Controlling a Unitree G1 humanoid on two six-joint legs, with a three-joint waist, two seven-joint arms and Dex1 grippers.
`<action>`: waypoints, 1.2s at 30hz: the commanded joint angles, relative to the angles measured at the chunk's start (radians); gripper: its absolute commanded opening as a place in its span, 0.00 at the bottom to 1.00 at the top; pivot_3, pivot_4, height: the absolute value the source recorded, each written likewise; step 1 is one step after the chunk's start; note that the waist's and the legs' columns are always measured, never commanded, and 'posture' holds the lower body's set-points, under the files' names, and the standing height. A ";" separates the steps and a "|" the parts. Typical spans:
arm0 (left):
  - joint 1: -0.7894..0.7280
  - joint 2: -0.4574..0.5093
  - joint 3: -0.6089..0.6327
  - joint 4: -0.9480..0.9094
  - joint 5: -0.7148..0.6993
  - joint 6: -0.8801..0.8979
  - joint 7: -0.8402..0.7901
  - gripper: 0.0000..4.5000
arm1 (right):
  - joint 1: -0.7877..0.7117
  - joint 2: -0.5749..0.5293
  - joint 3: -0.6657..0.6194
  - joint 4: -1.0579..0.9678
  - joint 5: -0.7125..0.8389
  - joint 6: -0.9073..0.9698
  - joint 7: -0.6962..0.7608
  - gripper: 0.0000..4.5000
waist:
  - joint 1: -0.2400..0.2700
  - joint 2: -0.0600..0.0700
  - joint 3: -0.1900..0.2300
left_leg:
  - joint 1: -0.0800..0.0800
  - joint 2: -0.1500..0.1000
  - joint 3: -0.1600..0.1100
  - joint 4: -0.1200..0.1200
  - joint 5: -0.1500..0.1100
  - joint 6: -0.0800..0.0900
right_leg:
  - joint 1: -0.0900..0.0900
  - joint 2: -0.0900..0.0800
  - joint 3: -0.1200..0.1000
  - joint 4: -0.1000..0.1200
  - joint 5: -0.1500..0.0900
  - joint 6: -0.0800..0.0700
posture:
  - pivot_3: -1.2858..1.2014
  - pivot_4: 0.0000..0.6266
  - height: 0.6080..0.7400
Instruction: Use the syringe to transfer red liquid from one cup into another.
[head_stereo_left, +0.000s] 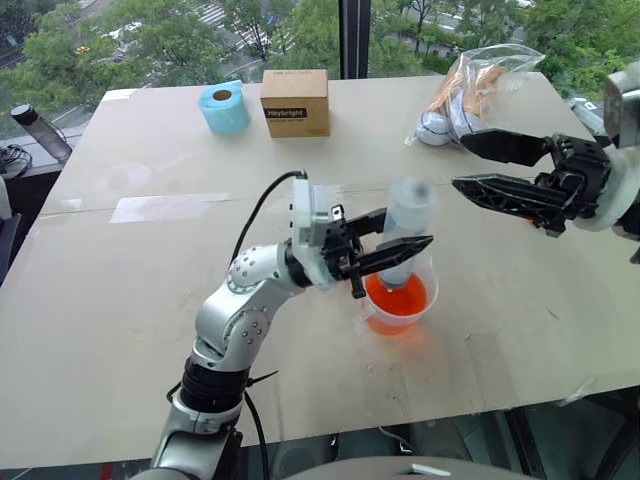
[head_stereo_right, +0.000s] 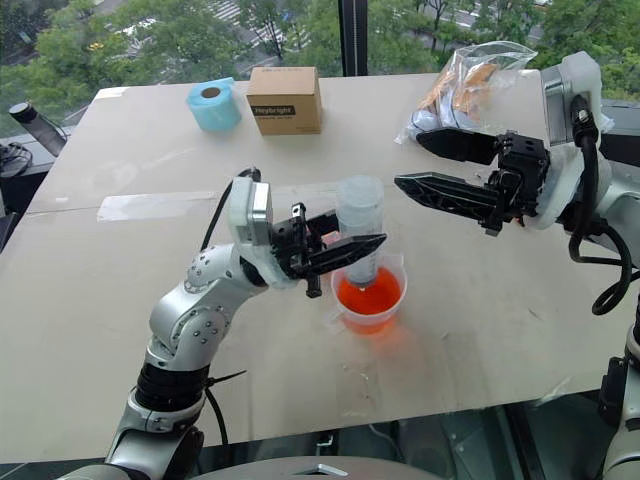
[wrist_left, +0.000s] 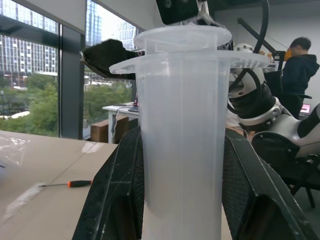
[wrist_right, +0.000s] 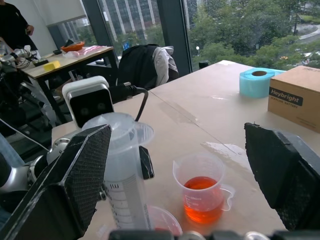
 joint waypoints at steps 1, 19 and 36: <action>0.001 0.000 -0.029 0.011 0.027 -0.042 -0.036 0.31 | 0.008 -0.010 0.003 -0.054 0.033 -0.002 -0.010 1.00 | 0.001 0.000 0.000 | 0.000 0.000 0.000 0.000 0.000 0.000 | 0.000 0.000 0.000 0.000 0.000 0.000 | 0.52 0.24 1.00; 0.006 -0.012 -0.072 0.128 0.151 -0.191 -0.101 0.31 | 0.095 0.021 0.107 -0.146 -0.060 -0.067 -0.019 1.00 | 0.003 0.000 0.000 | 0.000 0.000 0.000 0.000 0.000 0.000 | 0.000 0.000 0.000 0.000 0.000 0.000 | 0.52 0.24 1.00; 0.015 -0.013 -0.080 0.116 0.137 -0.159 -0.099 0.31 | 0.090 0.028 0.119 -0.150 -0.098 -0.097 0.024 0.31 | 0.003 0.000 0.000 | 0.000 0.000 -0.001 0.000 0.000 0.001 | 0.001 0.000 -0.001 -0.001 0.000 0.000 | 0.52 0.24 1.00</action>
